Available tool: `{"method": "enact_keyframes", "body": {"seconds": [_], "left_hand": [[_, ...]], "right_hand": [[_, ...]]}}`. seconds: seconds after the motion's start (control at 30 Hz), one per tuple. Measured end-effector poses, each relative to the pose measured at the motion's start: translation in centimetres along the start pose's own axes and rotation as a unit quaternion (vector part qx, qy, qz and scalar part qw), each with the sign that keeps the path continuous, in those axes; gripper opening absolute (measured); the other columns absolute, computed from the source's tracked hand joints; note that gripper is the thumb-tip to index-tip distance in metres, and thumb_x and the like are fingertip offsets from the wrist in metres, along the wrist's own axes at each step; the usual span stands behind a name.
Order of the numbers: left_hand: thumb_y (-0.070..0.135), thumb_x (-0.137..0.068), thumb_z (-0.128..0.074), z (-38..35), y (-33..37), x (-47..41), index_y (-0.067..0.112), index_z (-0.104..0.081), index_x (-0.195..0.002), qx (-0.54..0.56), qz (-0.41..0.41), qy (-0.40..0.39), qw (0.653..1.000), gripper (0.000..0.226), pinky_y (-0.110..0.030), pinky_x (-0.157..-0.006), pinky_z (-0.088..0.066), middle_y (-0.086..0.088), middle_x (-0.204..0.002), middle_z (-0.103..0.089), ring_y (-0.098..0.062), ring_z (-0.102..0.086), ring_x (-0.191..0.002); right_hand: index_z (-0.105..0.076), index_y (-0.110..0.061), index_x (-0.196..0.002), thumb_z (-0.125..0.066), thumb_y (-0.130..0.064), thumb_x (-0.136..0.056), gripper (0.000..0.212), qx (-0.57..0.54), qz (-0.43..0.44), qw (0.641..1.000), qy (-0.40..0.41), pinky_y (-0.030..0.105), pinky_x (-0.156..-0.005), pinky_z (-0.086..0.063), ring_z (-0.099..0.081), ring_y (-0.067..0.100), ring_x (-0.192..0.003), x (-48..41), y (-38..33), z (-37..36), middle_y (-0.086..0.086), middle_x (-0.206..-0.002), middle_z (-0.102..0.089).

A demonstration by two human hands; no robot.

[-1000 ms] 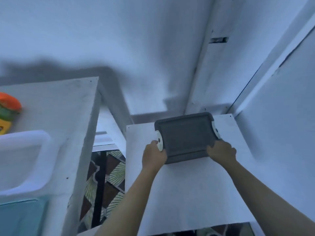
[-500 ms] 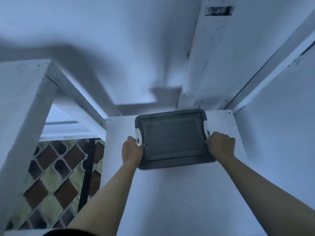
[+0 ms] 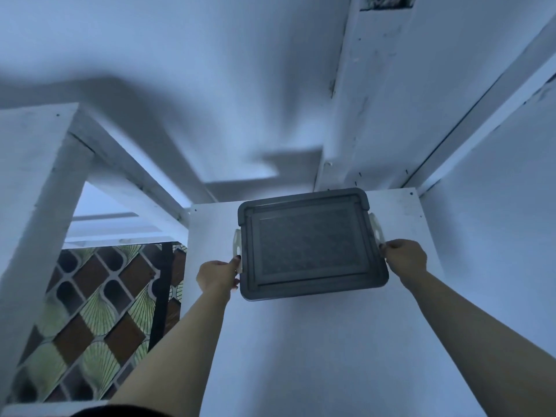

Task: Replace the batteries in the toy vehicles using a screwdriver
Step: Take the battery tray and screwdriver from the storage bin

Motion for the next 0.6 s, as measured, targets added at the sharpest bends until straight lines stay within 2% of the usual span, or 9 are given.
{"method": "enact_keyframes", "body": {"seconds": [0.07,0.1,0.17,0.2,0.27,0.33,0.43,0.53,0.6], "left_hand": [[0.023,-0.086,-0.072,0.0,0.4,-0.2,0.003,-0.061,-0.061,-0.023,-0.004,0.002,1.0,0.034,-0.032,-0.062,-0.057,-0.002,-0.043,-0.06,-0.013,-0.058,-0.037],[0.022,-0.086,-0.072,0.0,0.8,-0.2,0.004,-0.062,-0.064,-0.043,-0.021,0.011,0.999,0.03,-0.029,-0.058,-0.055,-0.005,-0.049,-0.063,-0.015,-0.062,-0.043],[0.019,-0.085,-0.071,-0.1,1.6,0.1,0.006,-0.063,-0.077,-0.084,-0.065,0.03,0.994,0.018,-0.031,-0.065,-0.053,-0.012,-0.073,-0.07,-0.027,-0.07,-0.068],[0.018,-0.086,-0.069,-0.3,1.9,0.3,0.006,-0.063,-0.086,-0.092,-0.085,0.04,0.991,0.013,-0.032,-0.069,-0.051,-0.013,-0.085,-0.071,-0.03,-0.069,-0.079],[0.017,-0.092,-0.059,-0.9,2.4,1.0,0.005,-0.066,-0.102,-0.102,-0.116,0.046,0.987,0.017,-0.028,-0.071,-0.041,-0.014,-0.1,-0.069,-0.032,-0.064,-0.091],[0.017,-0.096,-0.053,-1.7,2.8,1.7,0.001,-0.07,-0.103,-0.111,-0.14,0.035,0.983,0.024,-0.026,-0.071,-0.037,-0.016,-0.102,-0.07,-0.033,-0.062,-0.095],[0.011,-0.093,-0.057,-1.8,2.9,2.2,-0.002,-0.071,-0.1,-0.113,-0.154,0.032,0.981,0.021,-0.026,-0.072,-0.038,-0.017,-0.1,-0.069,-0.036,-0.061,-0.098],[0.006,-0.091,-0.056,-1.4,2.7,2.4,-0.002,-0.071,-0.1,-0.111,-0.171,0.036,0.978,0.019,-0.026,-0.073,-0.038,-0.018,-0.1,-0.07,-0.038,-0.061,-0.099],[0.005,-0.091,-0.056,-1.0,2.7,3.0,-0.004,-0.07,-0.1,-0.098,-0.182,0.039,0.978,0.019,-0.025,-0.076,-0.037,-0.019,-0.101,-0.07,-0.036,-0.061,-0.101]], "right_hand": [[-0.062,0.002,-0.093,-0.061,-0.015,-0.09,0.018,0.012,0.001,0.999,0.046,0.03,-0.07,-0.039,-0.055,0.029,-0.082,0.2,0.0,0.2,0.018,-0.095,-0.065],[-0.058,-0.001,-0.091,-0.062,-0.012,-0.088,0.012,0.023,0.015,0.997,0.066,0.03,-0.068,-0.038,-0.054,0.028,-0.082,0.4,-0.1,0.3,0.016,-0.093,-0.063],[-0.055,-0.005,-0.089,-0.057,-0.003,-0.086,0.004,0.038,0.054,0.995,0.071,0.029,-0.063,-0.037,-0.053,0.028,-0.078,0.7,-0.8,0.0,0.013,-0.088,-0.061],[-0.056,-0.006,-0.092,-0.054,-0.002,-0.086,0.008,0.041,0.066,0.995,0.066,0.029,-0.062,-0.037,-0.053,0.027,-0.076,0.9,-1.0,-0.2,0.013,-0.089,-0.061],[-0.06,-0.007,-0.101,-0.053,-0.007,-0.088,0.014,0.048,0.077,0.994,0.062,0.029,-0.065,-0.038,-0.051,0.024,-0.077,1.4,-1.6,-0.5,0.013,-0.095,-0.062],[-0.063,-0.005,-0.104,-0.052,-0.012,-0.091,0.019,0.056,0.085,0.993,0.062,0.029,-0.067,-0.038,-0.048,0.021,-0.077,1.7,-2.0,-0.8,0.013,-0.099,-0.063],[-0.063,-0.004,-0.106,-0.052,-0.016,-0.093,0.021,0.051,0.08,0.994,0.061,0.028,-0.068,-0.038,-0.05,0.021,-0.078,2.0,-2.1,-1.0,0.013,-0.101,-0.066],[-0.062,-0.003,-0.112,-0.052,-0.016,-0.094,0.024,0.036,0.08,0.994,0.069,0.028,-0.072,-0.037,-0.058,0.028,-0.093,2.4,-1.9,-0.9,0.013,-0.108,-0.065],[-0.06,-0.001,-0.114,-0.052,-0.012,-0.094,0.025,0.005,0.077,0.994,0.074,0.027,-0.075,-0.036,-0.056,0.027,-0.095,2.8,-1.7,-0.7,0.015,-0.111,-0.064]]}}
Point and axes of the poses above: each hand's wrist, its own x-axis away from the middle knuckle, its own z-axis out of the back of the hand, y = z × x, the point moved 5 cm from there along -x, towards the middle knuckle
